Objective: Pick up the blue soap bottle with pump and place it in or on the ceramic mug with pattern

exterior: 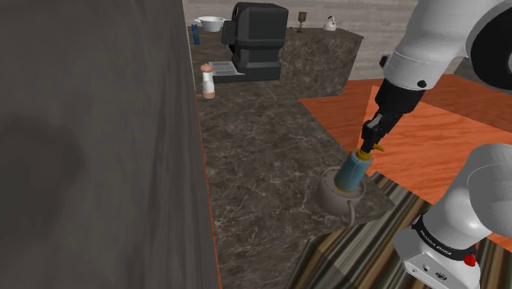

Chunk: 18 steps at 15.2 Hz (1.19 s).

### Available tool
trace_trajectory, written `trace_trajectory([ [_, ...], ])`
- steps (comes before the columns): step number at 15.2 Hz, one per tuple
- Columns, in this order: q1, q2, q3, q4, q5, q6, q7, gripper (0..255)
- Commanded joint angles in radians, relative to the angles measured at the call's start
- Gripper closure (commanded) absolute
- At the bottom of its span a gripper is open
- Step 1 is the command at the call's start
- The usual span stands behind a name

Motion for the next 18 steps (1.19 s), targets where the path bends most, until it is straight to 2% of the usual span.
trace_trajectory([
  [1, 0.001, 0.004, 0.002, -0.012, 0.002, -0.002, 0.001, 255],
  [2, 0.002, 0.003, 0.003, -0.009, 0.003, -0.004, 0.002, 0],
  [7, 0.001, 0.004, 0.002, -0.012, 0.002, -0.002, 0.001, 0],
  [11, -0.007, 0.023, -0.013, 0.125, -0.014, -0.119, 0.004, 0],
  [18, -0.007, 0.023, -0.013, 0.125, -0.014, -0.119, 0.004, 0],
])
